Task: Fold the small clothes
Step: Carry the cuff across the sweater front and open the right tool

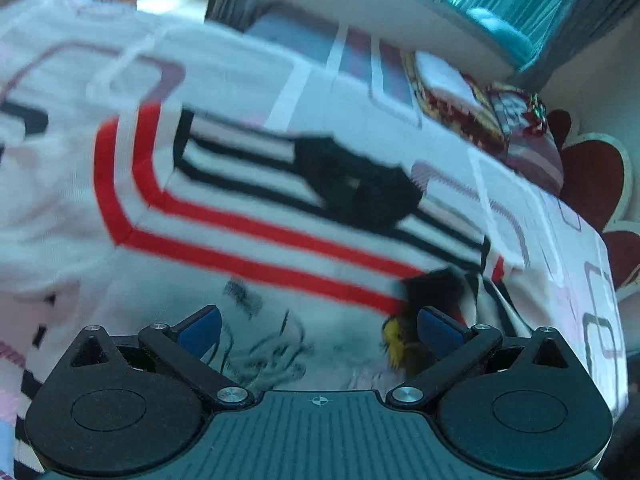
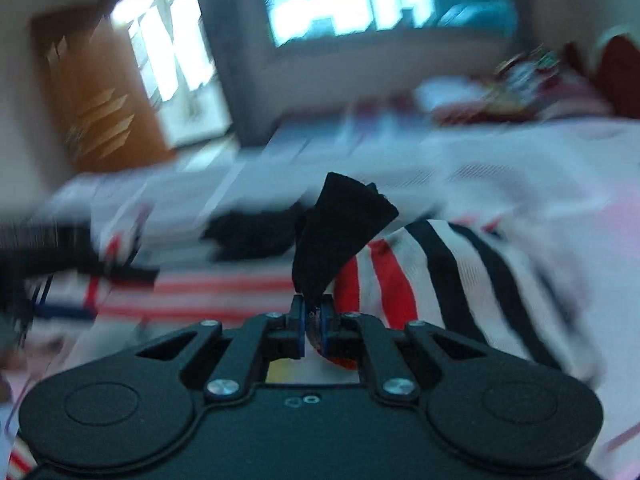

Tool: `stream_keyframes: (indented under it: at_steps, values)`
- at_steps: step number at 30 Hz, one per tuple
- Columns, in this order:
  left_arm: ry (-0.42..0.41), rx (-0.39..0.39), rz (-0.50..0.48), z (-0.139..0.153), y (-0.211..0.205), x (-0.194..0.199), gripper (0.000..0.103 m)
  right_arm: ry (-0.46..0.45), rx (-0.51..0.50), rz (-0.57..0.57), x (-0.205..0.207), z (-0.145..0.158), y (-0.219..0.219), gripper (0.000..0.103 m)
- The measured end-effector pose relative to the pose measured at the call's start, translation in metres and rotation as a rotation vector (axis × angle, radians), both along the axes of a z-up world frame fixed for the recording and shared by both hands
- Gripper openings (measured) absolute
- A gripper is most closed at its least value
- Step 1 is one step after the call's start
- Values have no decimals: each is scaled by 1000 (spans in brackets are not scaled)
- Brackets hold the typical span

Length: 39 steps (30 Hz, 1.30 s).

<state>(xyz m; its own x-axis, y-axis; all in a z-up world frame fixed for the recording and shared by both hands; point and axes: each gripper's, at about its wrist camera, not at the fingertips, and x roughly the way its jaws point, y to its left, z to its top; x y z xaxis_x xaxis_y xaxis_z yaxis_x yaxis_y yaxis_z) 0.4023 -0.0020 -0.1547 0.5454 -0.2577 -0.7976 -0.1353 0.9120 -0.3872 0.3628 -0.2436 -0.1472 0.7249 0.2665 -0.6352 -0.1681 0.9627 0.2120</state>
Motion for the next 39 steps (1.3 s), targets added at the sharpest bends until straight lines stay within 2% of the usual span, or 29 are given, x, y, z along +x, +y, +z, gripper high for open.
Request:
stream_keyframes:
  at_steps: [1, 3, 4, 6, 9, 12, 15, 19, 21, 23, 26, 29, 35, 36, 38, 39]
  values:
    - [17, -30, -16, -5, 2, 0, 103, 46, 0, 25, 5, -12, 11, 17]
    - [47, -98, -45, -15, 1, 0, 103, 125, -27, 41, 11, -29, 27, 25]
    - [58, -120, -58, -19, -2, 0, 103, 104, -43, 41, 10, -27, 27, 35]
    - [79, -152, -88, -26, -14, -1, 103, 90, -49, 57, 4, -17, 27, 48]
    - [89, -133, -142, -34, -35, -1, 103, 47, -45, 26, -17, -2, 16, 48]
    - [105, -133, -128, -47, -48, 0, 103, 4, -101, -32, -37, 6, -7, 50]
    - [57, -130, -80, -53, -54, 2, 103, -2, -126, -99, -42, 3, -27, 53]
    - [-17, -145, -29, -54, -60, 3, 101, 22, -96, -179, -54, -10, -51, 53]
    - [-53, -177, -27, -55, -58, 3, 52, 29, -97, -206, -60, -15, -58, 53]
    - [-43, -189, -4, -60, -59, 7, 45, 35, -105, -232, -62, -19, -65, 53]
    - [-76, -189, 33, -60, -53, 8, 11, 47, -111, -259, -62, -22, -76, 54]
    - [-122, -204, 75, -51, -41, 5, 11, 55, -132, -279, -61, -26, -84, 56]
    - [-245, -198, 123, -12, -2, 1, 11, 63, -144, -280, -53, -32, -87, 54]
    - [-258, -179, 130, -9, 7, 0, 11, 60, -149, -280, -50, -33, -86, 51]
    - [-258, -147, 148, -9, 19, -1, 11, 49, -162, -276, -45, -33, -83, 39]
    - [-240, -141, 167, -13, 26, -2, 11, 49, -165, -270, -40, -34, -81, 29]
